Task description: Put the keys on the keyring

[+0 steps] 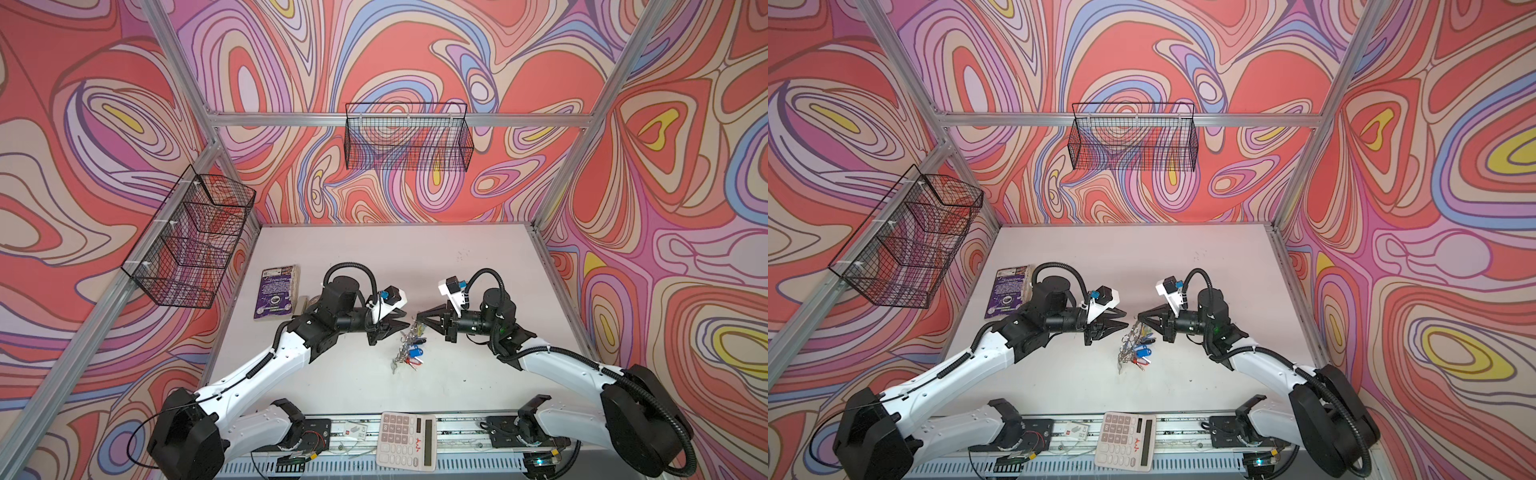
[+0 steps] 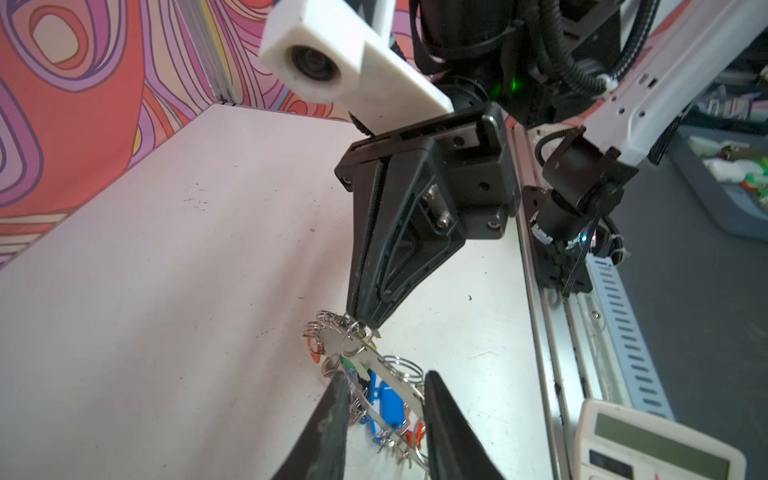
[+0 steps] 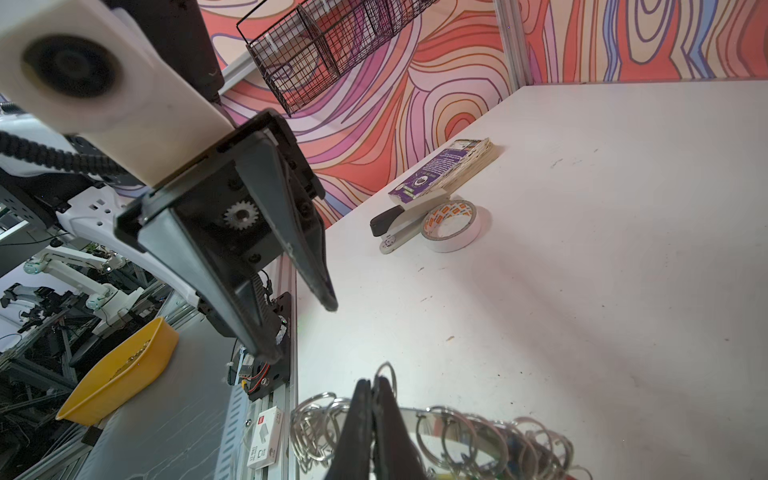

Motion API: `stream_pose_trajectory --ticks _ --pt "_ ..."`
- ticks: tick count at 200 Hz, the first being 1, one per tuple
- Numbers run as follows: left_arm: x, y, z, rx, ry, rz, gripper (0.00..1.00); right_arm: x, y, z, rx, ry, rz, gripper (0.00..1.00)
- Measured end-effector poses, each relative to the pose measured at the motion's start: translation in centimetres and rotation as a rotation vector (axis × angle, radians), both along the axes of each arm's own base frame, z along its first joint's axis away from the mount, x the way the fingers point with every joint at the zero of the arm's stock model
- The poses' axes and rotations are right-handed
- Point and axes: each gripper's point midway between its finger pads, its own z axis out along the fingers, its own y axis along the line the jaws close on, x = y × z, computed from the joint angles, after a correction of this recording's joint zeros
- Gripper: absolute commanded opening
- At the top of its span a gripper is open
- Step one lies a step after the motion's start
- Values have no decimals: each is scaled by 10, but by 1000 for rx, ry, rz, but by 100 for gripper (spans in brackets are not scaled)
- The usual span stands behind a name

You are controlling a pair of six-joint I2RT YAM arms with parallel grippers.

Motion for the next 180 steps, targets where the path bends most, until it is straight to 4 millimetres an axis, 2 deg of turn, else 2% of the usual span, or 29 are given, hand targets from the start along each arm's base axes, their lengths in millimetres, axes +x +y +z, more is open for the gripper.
stream_pose_trajectory --ticks 71,180 --pt "15 -6 -20 179 -62 -143 31 -3 2 -4 -12 6 8 0" --pt "13 -17 -24 197 -39 -269 18 -5 4 -4 -13 2 14 0"
